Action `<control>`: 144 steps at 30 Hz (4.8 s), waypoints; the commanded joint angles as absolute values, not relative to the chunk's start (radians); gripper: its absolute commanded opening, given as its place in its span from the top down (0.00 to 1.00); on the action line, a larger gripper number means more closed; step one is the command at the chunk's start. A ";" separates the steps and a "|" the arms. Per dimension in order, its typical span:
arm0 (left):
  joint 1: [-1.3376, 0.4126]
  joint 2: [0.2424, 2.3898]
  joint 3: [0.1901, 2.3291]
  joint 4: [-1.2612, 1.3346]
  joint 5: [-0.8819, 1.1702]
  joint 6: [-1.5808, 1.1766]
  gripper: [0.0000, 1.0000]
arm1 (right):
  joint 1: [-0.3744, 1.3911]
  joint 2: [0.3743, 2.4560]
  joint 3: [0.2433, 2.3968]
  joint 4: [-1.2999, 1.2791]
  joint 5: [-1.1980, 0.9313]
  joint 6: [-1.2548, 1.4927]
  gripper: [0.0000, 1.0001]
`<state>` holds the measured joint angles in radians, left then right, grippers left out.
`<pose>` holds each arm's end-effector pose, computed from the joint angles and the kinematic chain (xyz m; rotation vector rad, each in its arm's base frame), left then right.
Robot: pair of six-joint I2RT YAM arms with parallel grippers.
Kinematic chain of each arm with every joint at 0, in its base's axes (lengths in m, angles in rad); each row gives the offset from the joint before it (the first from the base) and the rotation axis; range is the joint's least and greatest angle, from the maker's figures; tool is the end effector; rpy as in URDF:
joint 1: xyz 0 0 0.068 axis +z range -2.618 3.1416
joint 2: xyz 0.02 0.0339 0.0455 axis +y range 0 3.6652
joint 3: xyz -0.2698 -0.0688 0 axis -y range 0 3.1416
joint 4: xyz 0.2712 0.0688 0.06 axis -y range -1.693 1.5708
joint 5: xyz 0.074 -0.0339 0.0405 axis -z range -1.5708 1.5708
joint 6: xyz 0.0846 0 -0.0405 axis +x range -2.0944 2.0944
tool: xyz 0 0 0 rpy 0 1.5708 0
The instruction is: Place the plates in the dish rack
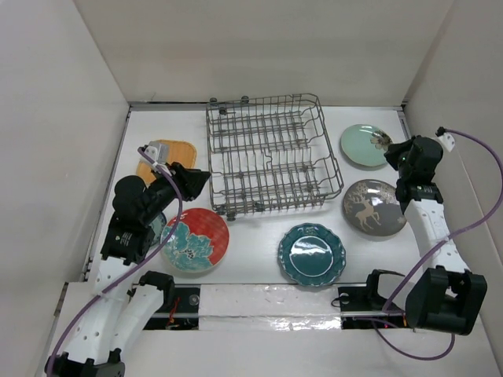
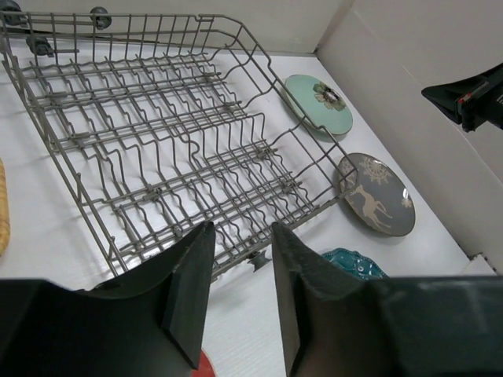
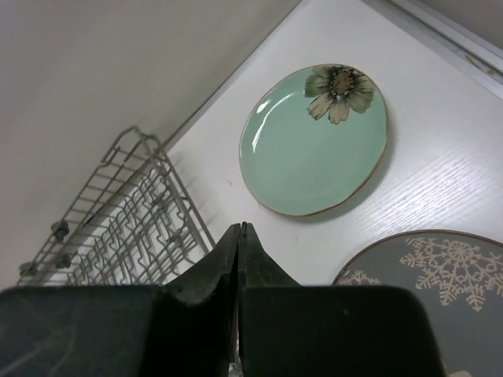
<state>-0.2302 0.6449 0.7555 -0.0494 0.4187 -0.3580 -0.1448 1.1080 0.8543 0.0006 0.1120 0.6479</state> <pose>0.2047 -0.0833 0.3745 0.2469 1.5472 -0.7817 0.3253 -0.0570 0.3053 0.7788 1.6556 0.2530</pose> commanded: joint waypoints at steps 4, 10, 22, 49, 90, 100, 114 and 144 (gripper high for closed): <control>-0.256 0.643 0.738 -0.008 0.391 -0.307 0.81 | -0.256 1.155 0.813 0.139 0.074 0.745 1.00; -0.298 0.621 0.736 -0.044 0.328 -0.275 1.00 | -0.376 1.284 0.810 0.224 0.055 0.838 0.58; -0.298 0.620 0.735 -0.054 0.311 -0.268 0.65 | -0.423 1.630 0.945 0.224 -0.057 0.827 0.27; -0.298 0.621 0.741 -0.052 0.276 -0.258 0.61 | -0.433 2.046 1.072 0.448 -0.399 1.080 0.83; -0.298 0.551 0.726 -0.048 0.268 -0.262 0.60 | 0.442 1.669 1.721 -0.320 0.807 0.155 1.00; -0.298 0.552 0.724 -0.044 0.281 -0.262 0.59 | 0.472 1.744 1.709 -0.356 0.894 0.189 1.00; -0.298 0.557 0.723 -0.040 0.288 -0.264 0.60 | 0.532 1.830 1.669 -0.364 0.900 0.224 1.00; -0.318 0.512 0.722 -0.043 0.273 -0.267 0.59 | 0.310 1.136 1.082 -0.160 0.594 0.559 1.00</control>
